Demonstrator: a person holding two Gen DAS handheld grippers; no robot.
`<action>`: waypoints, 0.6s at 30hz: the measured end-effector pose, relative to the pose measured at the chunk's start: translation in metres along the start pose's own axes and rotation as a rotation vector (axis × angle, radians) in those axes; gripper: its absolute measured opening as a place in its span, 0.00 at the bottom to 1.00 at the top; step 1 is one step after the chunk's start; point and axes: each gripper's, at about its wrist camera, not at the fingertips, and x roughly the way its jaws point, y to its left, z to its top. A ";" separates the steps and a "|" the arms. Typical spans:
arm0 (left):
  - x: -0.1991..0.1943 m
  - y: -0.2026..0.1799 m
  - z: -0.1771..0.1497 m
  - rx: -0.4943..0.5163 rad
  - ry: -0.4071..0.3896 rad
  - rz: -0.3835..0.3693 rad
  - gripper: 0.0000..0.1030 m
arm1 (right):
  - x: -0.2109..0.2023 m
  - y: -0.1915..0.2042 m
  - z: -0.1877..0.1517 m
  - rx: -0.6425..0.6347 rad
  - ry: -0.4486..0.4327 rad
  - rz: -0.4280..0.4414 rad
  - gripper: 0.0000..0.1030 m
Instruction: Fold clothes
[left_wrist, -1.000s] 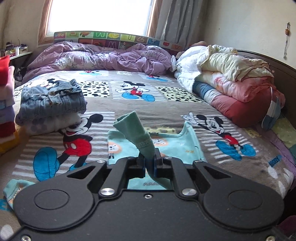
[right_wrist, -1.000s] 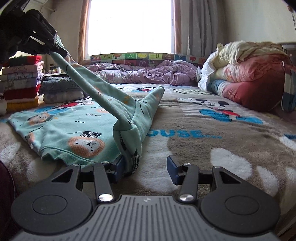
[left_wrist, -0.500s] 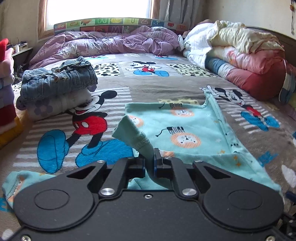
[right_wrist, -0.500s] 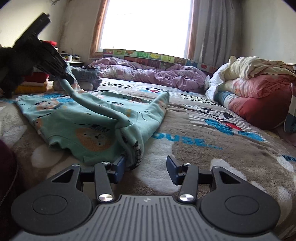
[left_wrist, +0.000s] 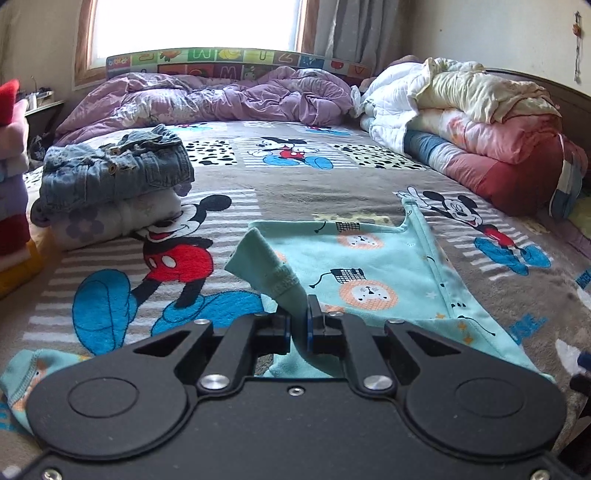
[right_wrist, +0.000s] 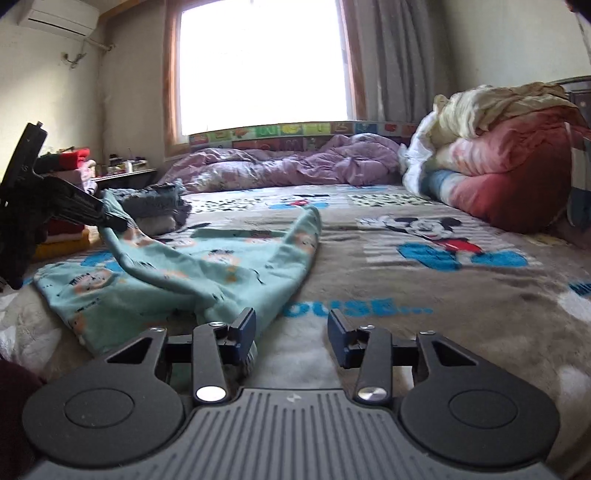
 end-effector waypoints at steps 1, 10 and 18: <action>0.001 0.001 0.001 -0.004 -0.003 0.000 0.06 | 0.006 0.001 0.004 -0.014 0.005 0.029 0.42; 0.007 0.008 0.005 -0.022 -0.013 -0.004 0.06 | 0.037 0.014 -0.002 -0.083 0.099 0.119 0.41; 0.003 0.013 -0.002 -0.037 -0.024 0.004 0.06 | 0.050 0.024 -0.005 -0.159 0.195 0.188 0.39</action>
